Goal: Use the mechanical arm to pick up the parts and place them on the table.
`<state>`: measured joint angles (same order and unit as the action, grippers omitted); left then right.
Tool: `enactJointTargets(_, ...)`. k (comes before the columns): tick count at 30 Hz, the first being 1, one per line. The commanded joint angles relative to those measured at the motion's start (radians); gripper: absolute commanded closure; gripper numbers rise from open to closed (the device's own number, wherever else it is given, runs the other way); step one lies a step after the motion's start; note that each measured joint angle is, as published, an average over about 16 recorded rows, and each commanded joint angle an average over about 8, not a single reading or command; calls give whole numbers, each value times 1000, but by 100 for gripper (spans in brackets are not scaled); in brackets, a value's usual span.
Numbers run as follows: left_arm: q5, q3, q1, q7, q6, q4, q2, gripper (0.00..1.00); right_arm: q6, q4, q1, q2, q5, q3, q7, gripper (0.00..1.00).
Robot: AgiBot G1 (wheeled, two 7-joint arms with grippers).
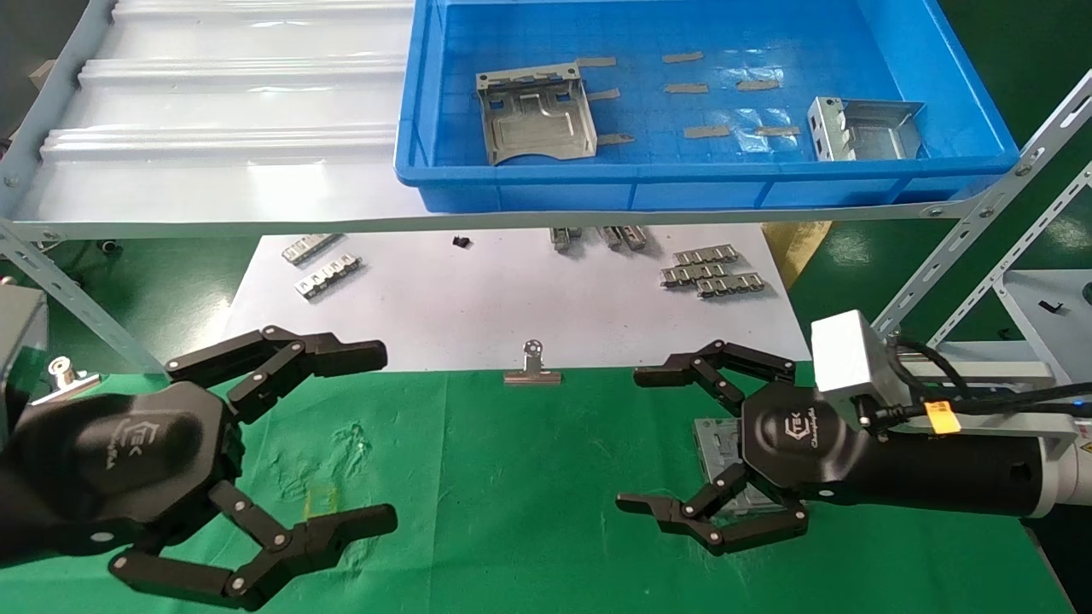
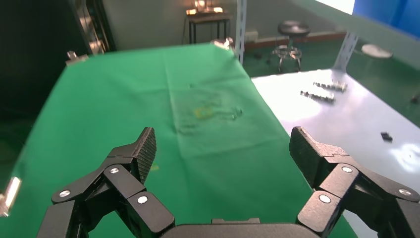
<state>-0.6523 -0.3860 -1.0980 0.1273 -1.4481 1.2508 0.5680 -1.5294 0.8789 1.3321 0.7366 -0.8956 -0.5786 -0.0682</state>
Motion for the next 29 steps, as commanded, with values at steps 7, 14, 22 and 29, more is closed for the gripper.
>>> enactJointTargets(7,0,0,0,0,0,0,0,0,13,162,-103,-50,66,120,102,0)
enactJointTargets(14,0,0,0,0,0,0,0,0,25,303,-193,-94,123,224,191,0)
enactJointTargets(22,0,0,0,0,0,0,0,0,34,426,-270,-132,174,315,264,0)
enactJointTargets(29,0,0,0,0,0,0,0,0,35,440,-280,-137,182,326,268,0)
